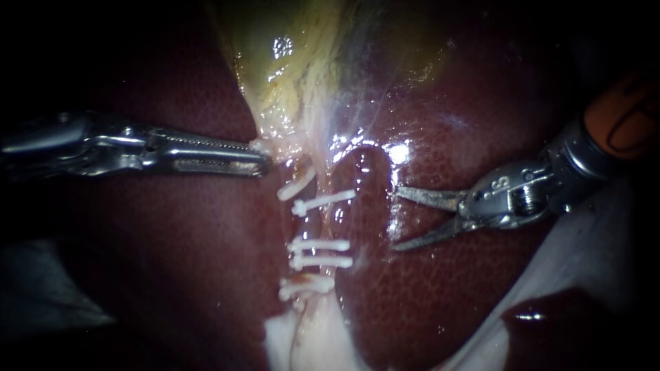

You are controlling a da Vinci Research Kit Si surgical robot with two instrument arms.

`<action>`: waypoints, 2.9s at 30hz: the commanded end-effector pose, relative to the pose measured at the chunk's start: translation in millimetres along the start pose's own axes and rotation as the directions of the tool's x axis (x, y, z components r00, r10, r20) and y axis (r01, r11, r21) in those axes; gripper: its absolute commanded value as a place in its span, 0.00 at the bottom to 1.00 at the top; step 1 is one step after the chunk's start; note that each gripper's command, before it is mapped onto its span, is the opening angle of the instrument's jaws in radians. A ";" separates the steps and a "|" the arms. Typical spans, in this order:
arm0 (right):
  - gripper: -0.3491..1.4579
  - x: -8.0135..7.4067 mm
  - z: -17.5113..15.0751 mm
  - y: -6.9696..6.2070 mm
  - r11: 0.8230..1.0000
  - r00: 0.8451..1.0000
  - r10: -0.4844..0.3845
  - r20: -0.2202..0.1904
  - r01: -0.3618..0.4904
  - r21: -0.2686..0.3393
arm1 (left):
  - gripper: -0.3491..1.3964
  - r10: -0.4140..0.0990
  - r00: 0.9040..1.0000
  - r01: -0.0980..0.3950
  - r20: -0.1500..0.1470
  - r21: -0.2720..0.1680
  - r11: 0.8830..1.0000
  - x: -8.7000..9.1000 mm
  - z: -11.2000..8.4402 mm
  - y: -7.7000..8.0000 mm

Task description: Go to the cutting position right tube

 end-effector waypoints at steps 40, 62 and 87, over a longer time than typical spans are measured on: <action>0.99 -1.8 13.8 0.7 0.894 0.943 0.320 -0.093 -0.268 0.358 | 0.00 -0.015 0.999 0.015 -0.039 -0.002 1.000 4.0 -5.3 3.4; 0.90 0.0 16.6 1.0 0.801 0.927 0.324 -0.187 -0.164 0.576 | 0.00 -0.014 0.999 0.014 -0.038 -0.002 1.000 3.8 -5.3 3.3; 0.91 4.8 19.8 0.4 0.736 0.867 0.434 -0.245 -0.184 0.652 | 0.00 -0.015 0.999 0.015 -0.039 -0.001 1.000 3.9 -5.2 3.4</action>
